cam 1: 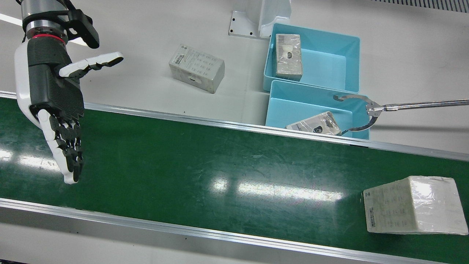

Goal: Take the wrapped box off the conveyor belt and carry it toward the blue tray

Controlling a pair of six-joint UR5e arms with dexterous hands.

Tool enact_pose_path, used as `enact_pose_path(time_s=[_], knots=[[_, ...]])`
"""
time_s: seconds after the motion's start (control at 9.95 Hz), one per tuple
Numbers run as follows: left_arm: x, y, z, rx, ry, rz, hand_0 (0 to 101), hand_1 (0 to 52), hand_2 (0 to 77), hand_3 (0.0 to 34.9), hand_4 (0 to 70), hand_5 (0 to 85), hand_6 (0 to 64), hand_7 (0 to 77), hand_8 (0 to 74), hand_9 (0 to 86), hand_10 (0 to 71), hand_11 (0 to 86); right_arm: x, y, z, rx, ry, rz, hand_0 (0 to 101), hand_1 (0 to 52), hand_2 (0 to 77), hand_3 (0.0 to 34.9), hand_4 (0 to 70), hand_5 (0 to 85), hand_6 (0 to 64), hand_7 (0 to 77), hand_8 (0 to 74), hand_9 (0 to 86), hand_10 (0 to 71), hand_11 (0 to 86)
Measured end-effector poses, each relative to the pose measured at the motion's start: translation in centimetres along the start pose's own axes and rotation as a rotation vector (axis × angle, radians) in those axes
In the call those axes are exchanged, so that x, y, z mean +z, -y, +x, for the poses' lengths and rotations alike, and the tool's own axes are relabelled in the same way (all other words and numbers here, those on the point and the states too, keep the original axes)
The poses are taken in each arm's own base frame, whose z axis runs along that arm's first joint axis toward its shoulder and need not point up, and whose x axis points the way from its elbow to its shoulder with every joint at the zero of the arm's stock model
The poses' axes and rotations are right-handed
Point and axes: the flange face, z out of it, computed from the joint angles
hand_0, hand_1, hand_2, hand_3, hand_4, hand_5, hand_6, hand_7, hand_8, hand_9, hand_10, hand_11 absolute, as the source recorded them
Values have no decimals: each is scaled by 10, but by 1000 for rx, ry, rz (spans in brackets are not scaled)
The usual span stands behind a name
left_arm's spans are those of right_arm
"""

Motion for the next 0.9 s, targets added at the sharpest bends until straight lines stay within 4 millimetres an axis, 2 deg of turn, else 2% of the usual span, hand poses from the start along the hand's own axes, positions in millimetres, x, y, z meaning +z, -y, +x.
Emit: enact_pose_path(time_s=[0.7,0.9], knots=[[0,0,0,0,0,0,0,0,5,0,0,11,0,0,0,0,0,0,7,-4,12,6,-17,-7,459,104,82,39,33,60,0,5,16,11,0,11],[0,0,0,0,0,0,0,0,11,0,0,11,0,0,0,0,0,0,11,-5,15,9,-20,-6,459,104,71,53,33,60,0,5,16,11,5,11]])
